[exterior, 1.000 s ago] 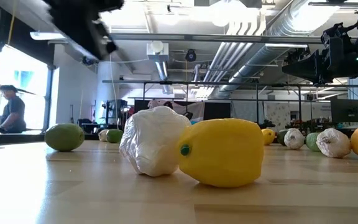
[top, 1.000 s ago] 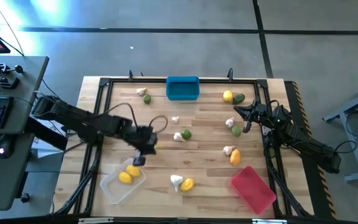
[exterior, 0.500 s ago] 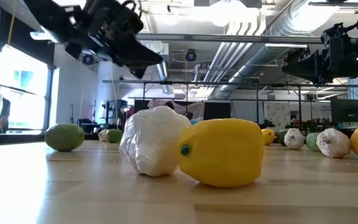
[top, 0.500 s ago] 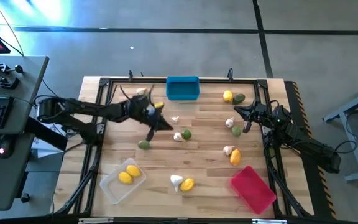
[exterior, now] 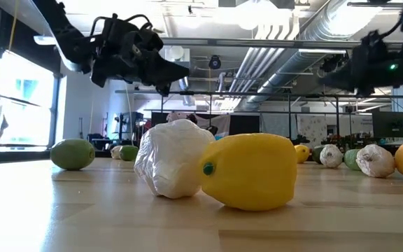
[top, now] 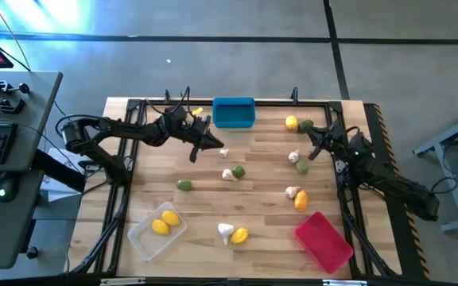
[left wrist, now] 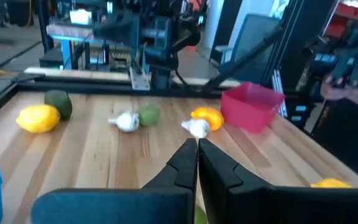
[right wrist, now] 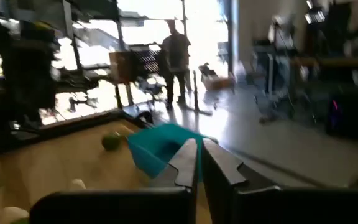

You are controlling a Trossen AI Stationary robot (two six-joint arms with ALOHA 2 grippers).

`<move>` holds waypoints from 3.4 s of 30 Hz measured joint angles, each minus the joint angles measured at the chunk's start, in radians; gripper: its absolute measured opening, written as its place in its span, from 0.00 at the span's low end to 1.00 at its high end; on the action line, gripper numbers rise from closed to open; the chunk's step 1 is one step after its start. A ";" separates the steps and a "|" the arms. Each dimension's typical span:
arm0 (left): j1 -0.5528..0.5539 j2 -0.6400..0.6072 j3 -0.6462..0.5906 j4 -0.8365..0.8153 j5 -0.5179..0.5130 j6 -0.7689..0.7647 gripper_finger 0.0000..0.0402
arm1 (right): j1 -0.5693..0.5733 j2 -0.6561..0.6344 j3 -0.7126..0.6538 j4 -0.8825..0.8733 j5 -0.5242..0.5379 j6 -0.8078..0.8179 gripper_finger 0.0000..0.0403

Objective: Sort produce into baskets
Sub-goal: Put the lemon into the transparent bin

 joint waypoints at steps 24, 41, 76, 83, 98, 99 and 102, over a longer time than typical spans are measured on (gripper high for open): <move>0.103 0.027 0.000 0.039 0.003 0.016 0.00 | 0.037 0.771 0.209 0.010 0.344 0.186 0.67; 0.150 0.027 0.000 -0.027 0.001 0.007 0.00 | 0.001 1.297 0.517 -0.105 0.398 0.183 0.67; 0.171 0.027 0.001 -0.073 0.002 0.018 0.00 | 0.038 1.358 0.684 -0.189 -0.022 0.150 0.29; 0.121 0.027 0.001 -0.079 0.001 0.100 0.01 | 0.140 1.355 0.684 -0.035 -0.196 0.080 0.29; -0.030 0.022 0.083 -0.214 -0.117 0.233 0.44 | 0.324 1.356 0.683 0.168 -0.360 0.025 0.29; -0.039 0.021 0.098 -0.239 -0.116 0.227 0.47 | 0.334 1.356 0.683 0.178 -0.362 0.019 0.29; -0.067 0.022 0.139 -0.296 -0.112 0.225 0.53 | 0.355 1.356 0.683 0.200 -0.362 0.006 0.29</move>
